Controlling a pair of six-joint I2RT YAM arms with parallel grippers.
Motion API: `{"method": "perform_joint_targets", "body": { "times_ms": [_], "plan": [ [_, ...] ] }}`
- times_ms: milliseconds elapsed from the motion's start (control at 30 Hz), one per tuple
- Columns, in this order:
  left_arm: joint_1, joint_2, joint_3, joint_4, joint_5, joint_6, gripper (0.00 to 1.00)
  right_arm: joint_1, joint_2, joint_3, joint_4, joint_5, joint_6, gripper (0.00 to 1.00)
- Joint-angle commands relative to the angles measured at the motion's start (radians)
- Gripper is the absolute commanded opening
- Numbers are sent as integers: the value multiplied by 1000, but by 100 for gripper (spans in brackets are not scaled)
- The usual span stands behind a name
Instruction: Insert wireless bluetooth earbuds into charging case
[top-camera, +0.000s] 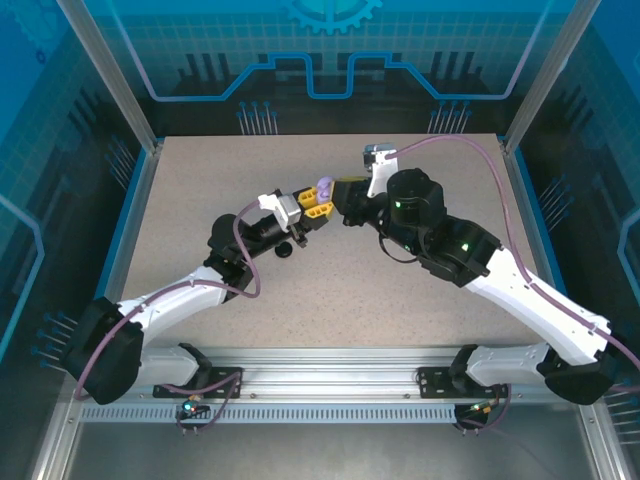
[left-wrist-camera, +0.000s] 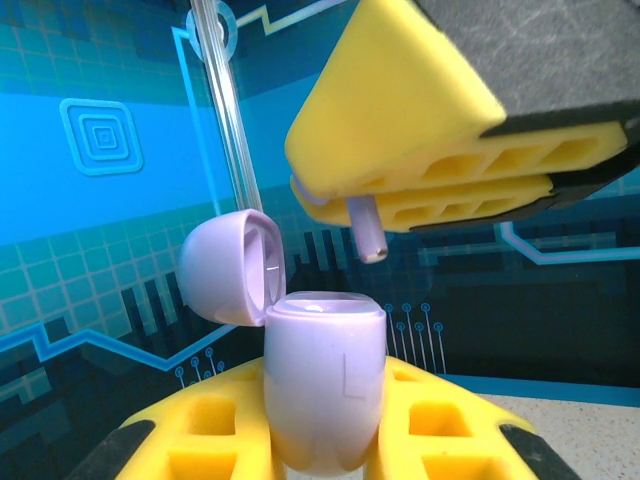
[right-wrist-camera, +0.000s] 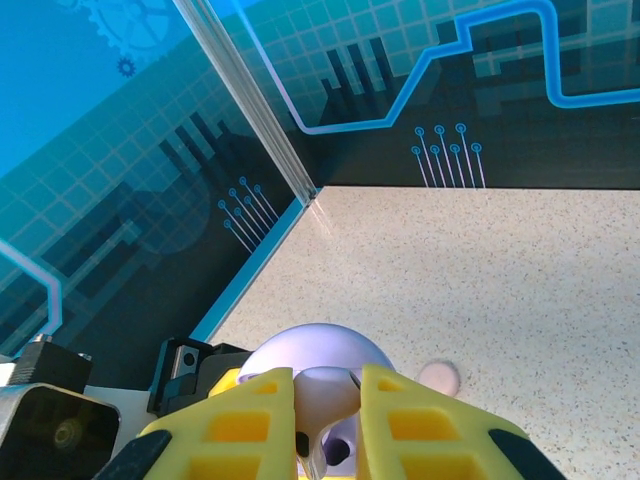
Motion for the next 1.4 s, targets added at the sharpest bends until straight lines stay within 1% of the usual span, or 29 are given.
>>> {"method": "perform_joint_targets", "body": {
  "times_ms": [0, 533, 700, 800, 867, 933, 1067, 1233, 1367],
  "plan": [
    [-6, -15, 29, 35, -19, 24, 0, 19, 12, -7, 31, 17, -6, 16],
    [-6, -39, 26, 28, -32, 38, 0, 13, 15, -45, 24, 59, -4, 16],
    [-7, -39, 26, 31, -38, 36, 0, 9, 26, -50, 18, 42, -3, 16],
    [-7, -39, 29, 33, -39, 29, 0, 10, 33, -56, 16, 9, -11, 16],
    [-6, -36, 30, 33, -39, 21, 0, 9, 40, -46, 4, -2, -9, 21],
    [-6, -33, 28, 34, -40, 11, 0, 7, 39, -38, 3, 3, -1, 34],
    [-6, -28, 16, 43, -47, -2, 0, -17, 31, 7, 2, -7, 7, 54],
    [-7, -18, -5, 65, -61, -20, 0, -47, 23, 87, -11, -43, 5, 71],
    [-6, -10, -17, 82, -72, -28, 0, -65, -4, 109, -17, -54, 11, 77]
  ]
}}
